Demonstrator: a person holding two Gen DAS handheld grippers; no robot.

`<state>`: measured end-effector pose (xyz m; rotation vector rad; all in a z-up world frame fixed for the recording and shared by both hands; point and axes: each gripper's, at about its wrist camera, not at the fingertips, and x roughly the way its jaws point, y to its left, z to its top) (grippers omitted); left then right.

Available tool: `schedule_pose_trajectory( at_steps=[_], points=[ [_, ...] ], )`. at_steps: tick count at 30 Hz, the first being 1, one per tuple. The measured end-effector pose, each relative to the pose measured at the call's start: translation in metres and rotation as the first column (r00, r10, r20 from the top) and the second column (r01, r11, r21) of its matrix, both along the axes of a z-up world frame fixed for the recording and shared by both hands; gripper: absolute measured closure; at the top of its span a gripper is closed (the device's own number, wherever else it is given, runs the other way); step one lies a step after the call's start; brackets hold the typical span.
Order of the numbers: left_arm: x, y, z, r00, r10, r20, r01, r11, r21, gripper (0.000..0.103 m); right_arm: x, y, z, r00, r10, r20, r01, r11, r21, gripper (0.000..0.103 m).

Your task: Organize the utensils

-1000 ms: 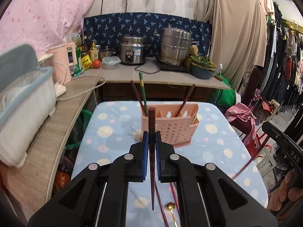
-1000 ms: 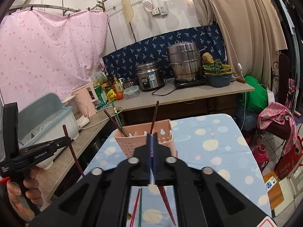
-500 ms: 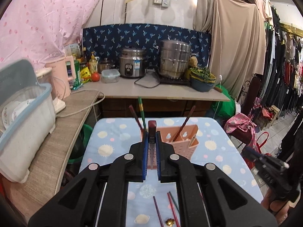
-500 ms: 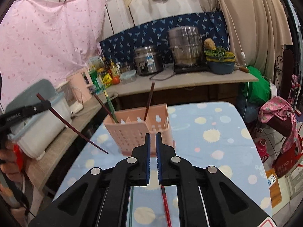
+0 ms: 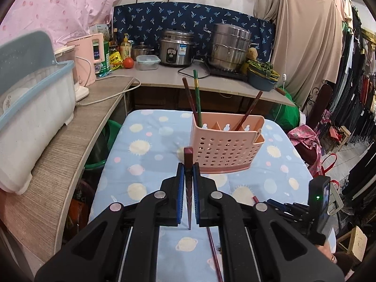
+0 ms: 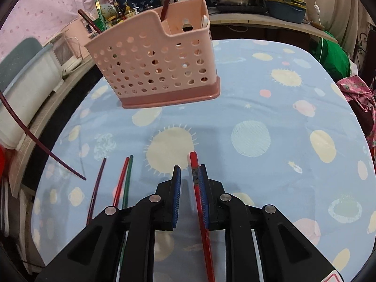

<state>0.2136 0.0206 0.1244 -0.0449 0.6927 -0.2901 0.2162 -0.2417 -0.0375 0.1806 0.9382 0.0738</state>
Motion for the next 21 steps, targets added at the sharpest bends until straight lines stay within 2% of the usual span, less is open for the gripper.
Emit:
schedule_pose_trajectory(
  at_steps=[6, 8, 12, 16, 21],
  points=[
    [0.001, 0.002, -0.002, 1.000, -0.004, 0.004, 0.004, 1.000, -0.004, 0.096, 0.009, 0.001, -0.017, 1.000, 0.002, -0.029, -0.003, 0.999, -0.042, 0.089],
    [0.001, 0.000, -0.002, 1.000, -0.008, 0.005, 0.008, 1.000, -0.001, 0.096, 0.010, 0.005, -0.017, 1.000, 0.001, -0.024, -0.003, 0.996, -0.089, 0.095],
    [0.002, -0.002, -0.002, 1.000, -0.016, 0.002, 0.016, 1.000, 0.000, 0.096, 0.007, 0.011, -0.009, 1.000, 0.006, 0.001, -0.005, 0.991, -0.132, 0.096],
    [0.006, -0.002, 0.002, 1.000, -0.019, -0.003, 0.019, 1.000, -0.009, 0.096, -0.003, 0.010, 0.027, 0.996, 0.008, 0.088, 0.003, 0.993, -0.122, 0.096],
    [0.016, -0.003, 0.022, 0.999, -0.031, 0.022, 0.031, 0.999, -0.025, 0.096, -0.013, 0.001, 0.107, 0.964, -0.008, 0.265, 0.019, 0.999, -0.039, 0.096]
  ],
)
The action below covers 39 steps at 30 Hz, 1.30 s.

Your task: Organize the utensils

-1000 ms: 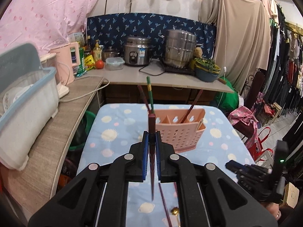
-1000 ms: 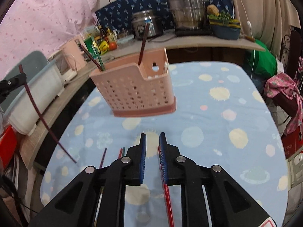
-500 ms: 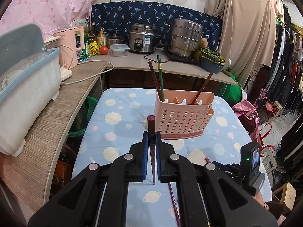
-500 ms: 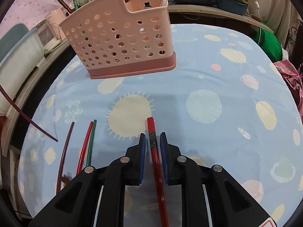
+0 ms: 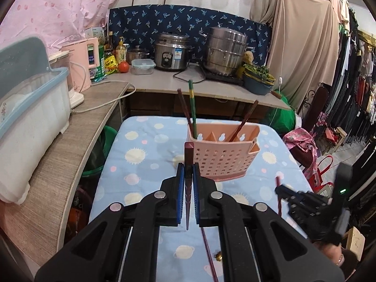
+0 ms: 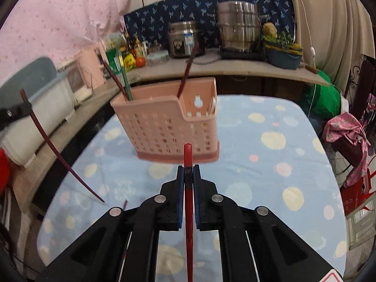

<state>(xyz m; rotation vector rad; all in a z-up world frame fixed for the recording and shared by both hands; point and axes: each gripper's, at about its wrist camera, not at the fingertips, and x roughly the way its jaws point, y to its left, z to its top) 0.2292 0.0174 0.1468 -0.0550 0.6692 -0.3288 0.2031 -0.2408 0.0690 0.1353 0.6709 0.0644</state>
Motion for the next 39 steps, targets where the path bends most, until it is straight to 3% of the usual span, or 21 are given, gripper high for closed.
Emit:
schedule_pose_trajectory(
  at_steps=[5, 8, 14, 19, 27, 39],
  points=[
    [0.011, -0.008, 0.030, 0.999, -0.008, 0.054, 0.009, 1.000, -0.005, 0.096, -0.004, -0.005, 0.077, 0.981, 0.011, 0.194, -0.027, 0.996, 0.081, 0.096],
    [0.018, -0.015, 0.053, 0.995, -0.012, 0.100, 0.013, 1.000, -0.009, 0.096, 0.002, -0.005, 0.113, 0.964, 0.025, 0.265, -0.055, 0.993, 0.107, 0.096],
    [0.039, -0.026, 0.095, 0.982, -0.002, 0.189, 0.008, 0.999, -0.032, 0.096, 0.025, 0.000, 0.162, 0.932, 0.024, 0.361, -0.070, 0.991, 0.117, 0.096],
    [0.067, -0.037, 0.117, 0.973, 0.025, 0.228, -0.015, 0.999, -0.046, 0.096, 0.058, 0.006, 0.184, 0.926, 0.019, 0.378, -0.063, 0.993, 0.104, 0.096],
    [0.096, -0.053, 0.114, 0.970, 0.019, 0.241, -0.007, 0.999, -0.051, 0.096, 0.097, 0.007, 0.157, 0.953, 0.019, 0.302, -0.052, 0.993, 0.103, 0.096],
    [0.139, -0.065, 0.038, 0.991, 0.030, 0.129, -0.028, 0.999, -0.022, 0.094, 0.124, 0.007, 0.088, 0.986, 0.004, 0.169, -0.014, 0.998, 0.060, 0.093]
  ],
)
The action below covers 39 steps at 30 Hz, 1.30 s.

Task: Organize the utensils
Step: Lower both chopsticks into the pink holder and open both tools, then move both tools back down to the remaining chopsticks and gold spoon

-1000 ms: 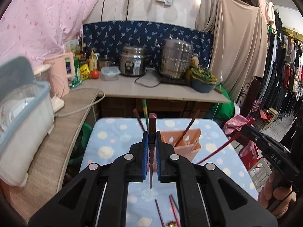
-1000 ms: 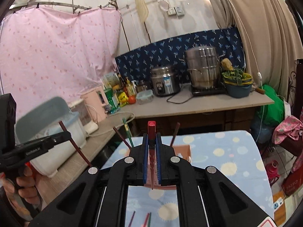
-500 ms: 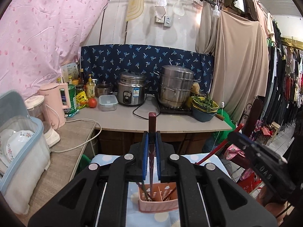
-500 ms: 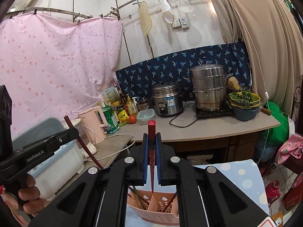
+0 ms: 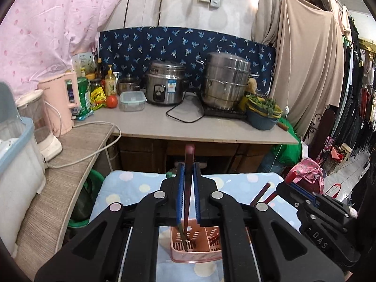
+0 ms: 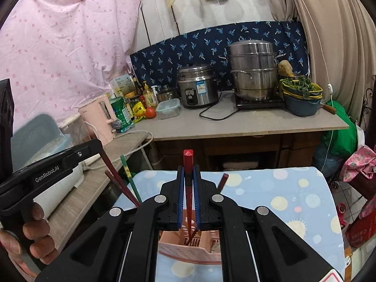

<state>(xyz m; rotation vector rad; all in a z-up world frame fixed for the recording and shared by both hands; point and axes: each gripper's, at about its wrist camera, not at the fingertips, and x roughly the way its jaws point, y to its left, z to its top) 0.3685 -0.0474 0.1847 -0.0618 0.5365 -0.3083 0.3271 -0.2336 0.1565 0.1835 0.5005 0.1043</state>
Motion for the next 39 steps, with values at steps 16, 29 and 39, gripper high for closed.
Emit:
schedule_pose_trajectory(
  at_steps=[16, 29, 39],
  points=[
    [-0.084, 0.039, -0.024, 0.994, 0.091, -0.053, -0.087, 0.994, 0.062, 0.042, -0.109, -0.021, -0.006, 1.000, 0.000, -0.017, 0.001, 0.998, 0.066, 0.066],
    [-0.197, 0.070, -0.139, 0.964, 0.111, -0.243, -0.078, 0.987, 0.142, 0.042, -0.239, 0.011, -0.120, 0.969, 0.008, -0.248, 0.002, 0.999, 0.041, 0.066],
    [-0.255, 0.055, -0.201, 0.947, 0.096, -0.307, -0.035, 0.979, 0.199, 0.042, -0.288, 0.044, -0.185, 0.940, 0.012, -0.340, -0.016, 1.000, -0.009, 0.066]
  ],
)
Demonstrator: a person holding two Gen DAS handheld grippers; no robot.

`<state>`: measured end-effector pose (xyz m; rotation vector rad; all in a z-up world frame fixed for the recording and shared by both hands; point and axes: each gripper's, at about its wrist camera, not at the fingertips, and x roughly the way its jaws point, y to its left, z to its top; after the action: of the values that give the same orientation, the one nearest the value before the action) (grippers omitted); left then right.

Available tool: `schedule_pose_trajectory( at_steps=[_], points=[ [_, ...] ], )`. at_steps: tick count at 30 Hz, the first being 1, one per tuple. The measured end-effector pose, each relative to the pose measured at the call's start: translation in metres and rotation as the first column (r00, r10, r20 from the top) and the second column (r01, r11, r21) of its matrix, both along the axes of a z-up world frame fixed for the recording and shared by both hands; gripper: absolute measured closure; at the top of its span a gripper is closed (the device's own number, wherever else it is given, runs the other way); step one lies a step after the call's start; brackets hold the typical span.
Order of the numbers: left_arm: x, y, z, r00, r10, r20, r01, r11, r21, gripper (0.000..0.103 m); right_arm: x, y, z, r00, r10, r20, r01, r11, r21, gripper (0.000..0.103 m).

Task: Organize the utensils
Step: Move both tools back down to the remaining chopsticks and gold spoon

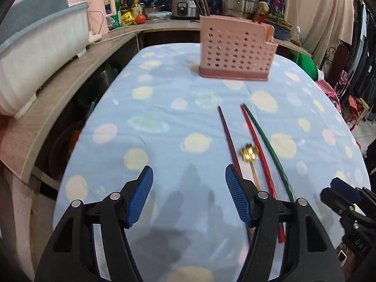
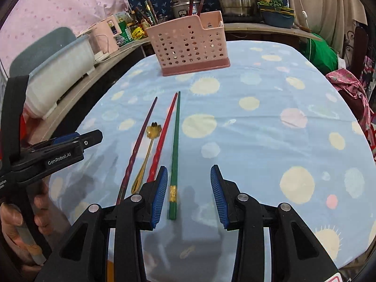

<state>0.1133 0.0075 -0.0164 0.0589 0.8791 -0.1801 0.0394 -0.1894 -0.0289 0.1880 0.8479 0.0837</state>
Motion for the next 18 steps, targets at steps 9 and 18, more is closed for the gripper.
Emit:
schedule_pose_trajectory(
  at_steps=[9, 18],
  points=[
    [-0.026, -0.010, -0.022, 0.999, -0.036, -0.031, 0.036, 0.999, -0.005, 0.042, -0.010, 0.022, -0.023, 1.000, 0.022, -0.018, -0.023, 0.999, -0.046, 0.072],
    [-0.042, -0.019, -0.031, 0.996, -0.072, -0.046, 0.072, 0.997, -0.012, 0.042, -0.010, 0.023, -0.030, 1.000, 0.012, -0.024, -0.013, 0.999, -0.040, 0.085]
  ],
)
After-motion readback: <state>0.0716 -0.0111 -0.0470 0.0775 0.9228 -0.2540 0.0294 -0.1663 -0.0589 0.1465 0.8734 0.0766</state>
